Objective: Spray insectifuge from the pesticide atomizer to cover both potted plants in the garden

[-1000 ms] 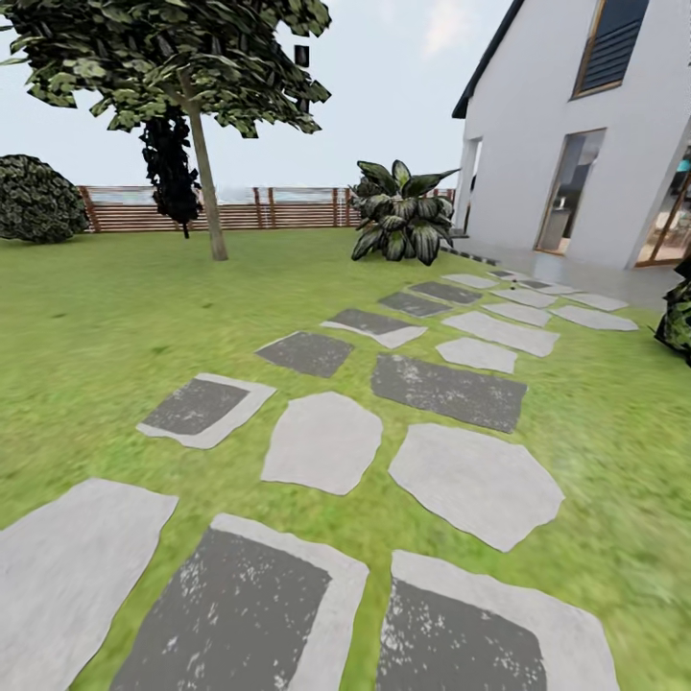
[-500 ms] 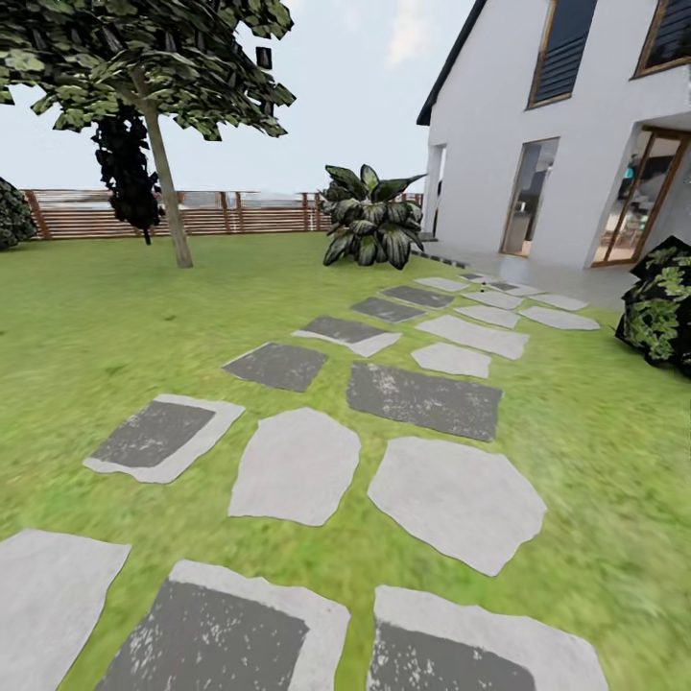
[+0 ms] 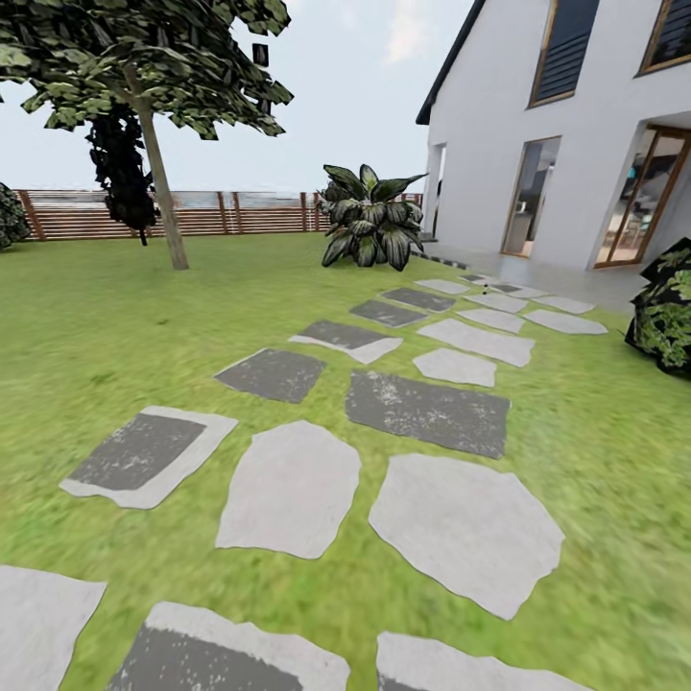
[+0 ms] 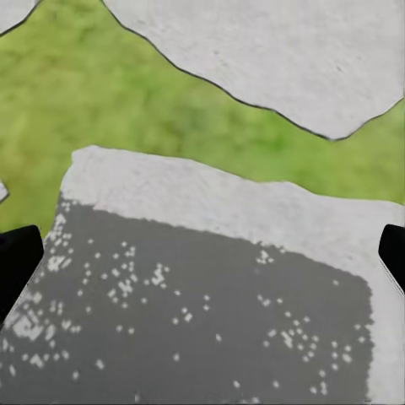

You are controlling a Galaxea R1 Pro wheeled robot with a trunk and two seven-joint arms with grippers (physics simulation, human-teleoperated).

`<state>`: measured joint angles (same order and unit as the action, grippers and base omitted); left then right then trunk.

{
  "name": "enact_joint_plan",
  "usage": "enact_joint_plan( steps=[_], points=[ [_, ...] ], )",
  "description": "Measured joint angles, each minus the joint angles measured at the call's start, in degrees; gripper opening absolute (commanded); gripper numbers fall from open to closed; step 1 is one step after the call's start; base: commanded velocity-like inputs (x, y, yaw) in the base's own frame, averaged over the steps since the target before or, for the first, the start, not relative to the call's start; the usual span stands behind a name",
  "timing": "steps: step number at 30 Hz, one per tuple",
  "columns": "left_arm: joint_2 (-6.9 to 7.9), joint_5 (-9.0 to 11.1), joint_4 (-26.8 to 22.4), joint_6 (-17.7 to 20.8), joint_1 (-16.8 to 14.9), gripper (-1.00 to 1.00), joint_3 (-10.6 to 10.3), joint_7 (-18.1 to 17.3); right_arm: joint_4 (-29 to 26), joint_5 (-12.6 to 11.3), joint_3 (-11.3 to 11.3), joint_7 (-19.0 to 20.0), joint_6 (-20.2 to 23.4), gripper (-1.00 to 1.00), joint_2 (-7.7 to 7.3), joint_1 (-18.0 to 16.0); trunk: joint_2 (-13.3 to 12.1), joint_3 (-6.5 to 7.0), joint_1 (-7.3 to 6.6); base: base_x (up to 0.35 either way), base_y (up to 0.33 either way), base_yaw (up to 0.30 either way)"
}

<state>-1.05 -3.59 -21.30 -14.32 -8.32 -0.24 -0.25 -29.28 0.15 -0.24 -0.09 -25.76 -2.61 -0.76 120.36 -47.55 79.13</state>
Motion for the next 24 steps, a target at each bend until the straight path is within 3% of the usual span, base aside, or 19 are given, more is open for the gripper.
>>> enact_joint_plan(
  steps=[24],
  points=[
    [0.11, -0.07, 0.11, 0.0, 0.0, 1.0, -0.02, 0.0, 0.0, 0.09, 0.33, 0.01, -0.07, 1.0, -0.02, 0.0, 0.0, 0.0, 0.0, 0.339, 0.0, 0.0]
  ],
)
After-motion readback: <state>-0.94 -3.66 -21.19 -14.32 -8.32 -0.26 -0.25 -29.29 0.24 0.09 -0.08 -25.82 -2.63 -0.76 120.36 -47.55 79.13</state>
